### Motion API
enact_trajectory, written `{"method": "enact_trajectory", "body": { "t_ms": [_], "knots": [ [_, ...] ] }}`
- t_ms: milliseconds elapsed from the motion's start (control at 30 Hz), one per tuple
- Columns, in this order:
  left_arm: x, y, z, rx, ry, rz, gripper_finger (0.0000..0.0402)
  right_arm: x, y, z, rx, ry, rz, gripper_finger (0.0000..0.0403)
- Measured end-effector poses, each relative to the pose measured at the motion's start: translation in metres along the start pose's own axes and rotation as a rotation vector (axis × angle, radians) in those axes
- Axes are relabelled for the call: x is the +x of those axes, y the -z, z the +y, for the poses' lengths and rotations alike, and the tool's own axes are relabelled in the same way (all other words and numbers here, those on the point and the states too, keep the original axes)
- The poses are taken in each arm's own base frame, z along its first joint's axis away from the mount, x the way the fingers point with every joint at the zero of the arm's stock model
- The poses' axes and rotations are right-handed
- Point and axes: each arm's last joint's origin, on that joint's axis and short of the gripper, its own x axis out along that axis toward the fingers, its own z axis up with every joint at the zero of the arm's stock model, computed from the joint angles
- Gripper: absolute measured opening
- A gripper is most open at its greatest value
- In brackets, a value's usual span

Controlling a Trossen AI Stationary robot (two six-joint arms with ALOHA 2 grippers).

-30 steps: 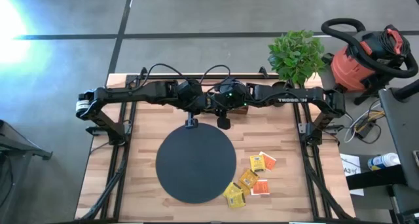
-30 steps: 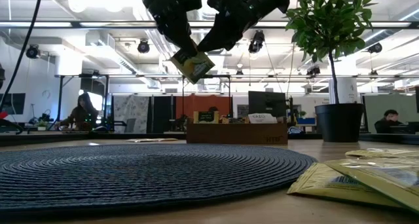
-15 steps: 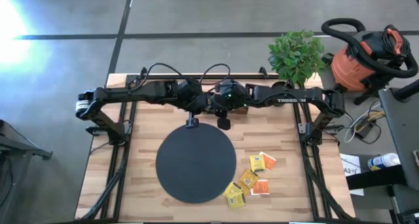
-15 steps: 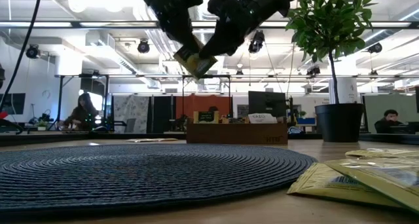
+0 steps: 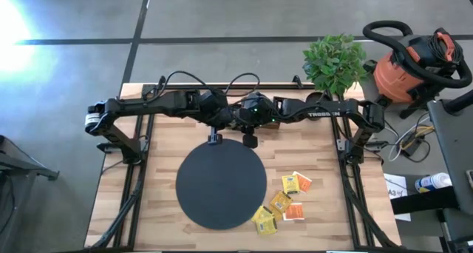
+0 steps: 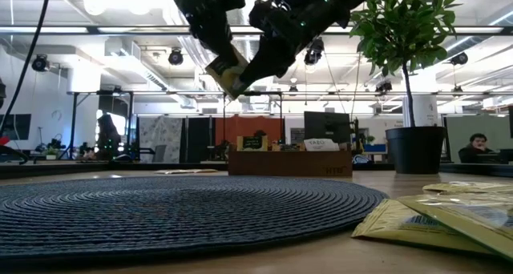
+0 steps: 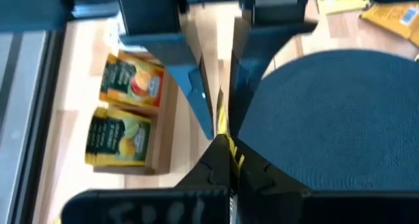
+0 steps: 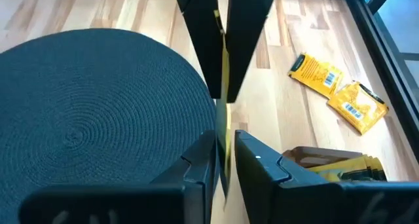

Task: Pick & Place Tea
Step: Put the yellow tea bag into the left section of the wooden organizer

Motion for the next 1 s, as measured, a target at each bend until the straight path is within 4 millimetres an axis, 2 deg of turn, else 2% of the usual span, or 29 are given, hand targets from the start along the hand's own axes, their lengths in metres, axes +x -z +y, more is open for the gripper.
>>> {"method": "enact_trajectory", "body": {
  "t_ms": [333, 533, 733, 867, 1000],
  "knots": [
    [0.001, 0.003, 0.000, 0.002, 0.004, 0.024, 0.0000, -0.002, -0.001, 0.000, -0.001, 0.003, -0.008, 0.0096],
    [0.001, 0.003, 0.001, 0.009, -0.015, 0.028, 0.0000, -0.004, 0.002, -0.001, 0.007, 0.071, 0.040, 0.0114],
    [0.012, 0.010, 0.022, -0.009, -0.060, 0.072, 0.0000, -0.028, 0.010, 0.003, 0.078, 0.087, 0.165, 0.0120],
    [0.032, 0.016, 0.041, 0.031, -0.075, 0.130, 0.0000, -0.048, 0.019, 0.007, 0.150, 0.120, 0.244, 0.0118],
    [0.055, 0.009, 0.058, 0.096, -0.066, 0.180, 0.0000, -0.071, 0.024, 0.010, 0.234, 0.149, 0.245, 0.0118]
  ]
}}
